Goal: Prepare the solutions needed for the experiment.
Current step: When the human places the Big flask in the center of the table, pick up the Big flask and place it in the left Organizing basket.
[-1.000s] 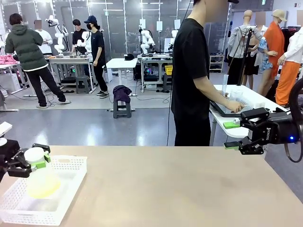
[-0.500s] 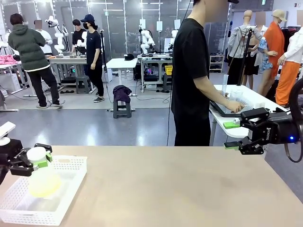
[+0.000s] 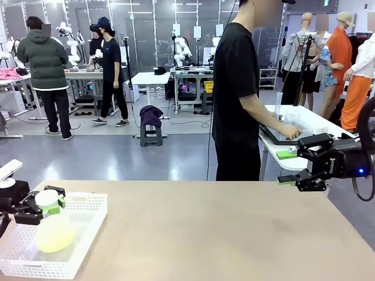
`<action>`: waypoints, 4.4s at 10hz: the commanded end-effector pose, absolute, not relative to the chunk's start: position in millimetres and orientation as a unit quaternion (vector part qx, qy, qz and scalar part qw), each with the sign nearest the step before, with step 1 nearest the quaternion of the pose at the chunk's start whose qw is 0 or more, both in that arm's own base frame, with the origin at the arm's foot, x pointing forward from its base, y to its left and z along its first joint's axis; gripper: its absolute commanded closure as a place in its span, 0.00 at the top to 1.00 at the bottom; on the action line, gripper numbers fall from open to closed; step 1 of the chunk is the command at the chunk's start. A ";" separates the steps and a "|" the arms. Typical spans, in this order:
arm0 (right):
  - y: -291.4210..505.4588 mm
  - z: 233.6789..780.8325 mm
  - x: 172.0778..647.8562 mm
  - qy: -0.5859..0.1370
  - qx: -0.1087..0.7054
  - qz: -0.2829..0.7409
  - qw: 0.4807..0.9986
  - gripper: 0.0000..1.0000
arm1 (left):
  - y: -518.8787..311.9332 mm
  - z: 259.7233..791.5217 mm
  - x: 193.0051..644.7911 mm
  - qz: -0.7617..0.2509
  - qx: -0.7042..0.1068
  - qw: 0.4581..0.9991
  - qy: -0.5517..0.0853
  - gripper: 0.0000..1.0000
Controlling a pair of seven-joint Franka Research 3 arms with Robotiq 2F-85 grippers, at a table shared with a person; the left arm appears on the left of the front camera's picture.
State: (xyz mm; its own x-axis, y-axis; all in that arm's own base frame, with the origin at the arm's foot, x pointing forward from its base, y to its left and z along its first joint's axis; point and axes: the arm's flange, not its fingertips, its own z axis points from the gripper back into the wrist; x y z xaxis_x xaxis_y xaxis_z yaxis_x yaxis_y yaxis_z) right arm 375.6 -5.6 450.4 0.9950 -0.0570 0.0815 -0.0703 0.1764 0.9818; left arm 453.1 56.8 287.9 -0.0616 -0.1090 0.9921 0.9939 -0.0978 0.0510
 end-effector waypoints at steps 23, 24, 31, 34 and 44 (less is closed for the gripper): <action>-5.7 452.1 374.8 -0.050 0.643 0.008 0.764 0.74 | 73.5 263.9 449.1 -0.549 -0.498 0.502 -0.446 1.00; -5.7 452.1 374.8 -0.050 0.643 0.008 0.764 0.74 | 73.5 263.9 449.1 -0.549 -0.498 0.502 -0.446 1.00; -5.7 452.1 374.8 -0.050 0.643 0.008 0.764 0.74 | 138.5 281.8 433.9 -0.517 -0.462 0.545 -0.472 1.00; -5.7 452.1 374.8 -0.050 0.643 0.008 0.764 0.74 | 159.1 315.0 401.3 -0.410 -0.487 0.612 -0.469 1.00; -5.7 452.1 374.8 -0.050 0.643 0.008 0.764 0.74 | 115.8 405.7 327.5 -0.203 -0.707 0.645 -0.205 1.00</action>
State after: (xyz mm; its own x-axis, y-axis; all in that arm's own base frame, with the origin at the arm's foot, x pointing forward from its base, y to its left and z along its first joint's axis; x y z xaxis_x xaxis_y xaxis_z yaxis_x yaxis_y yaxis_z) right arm 375.6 -5.6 450.4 0.9950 -0.0571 0.0815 -0.0703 0.1766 0.9818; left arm 329.5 114.0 403.9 0.7842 0.0289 0.6198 0.6205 -0.0377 -0.7833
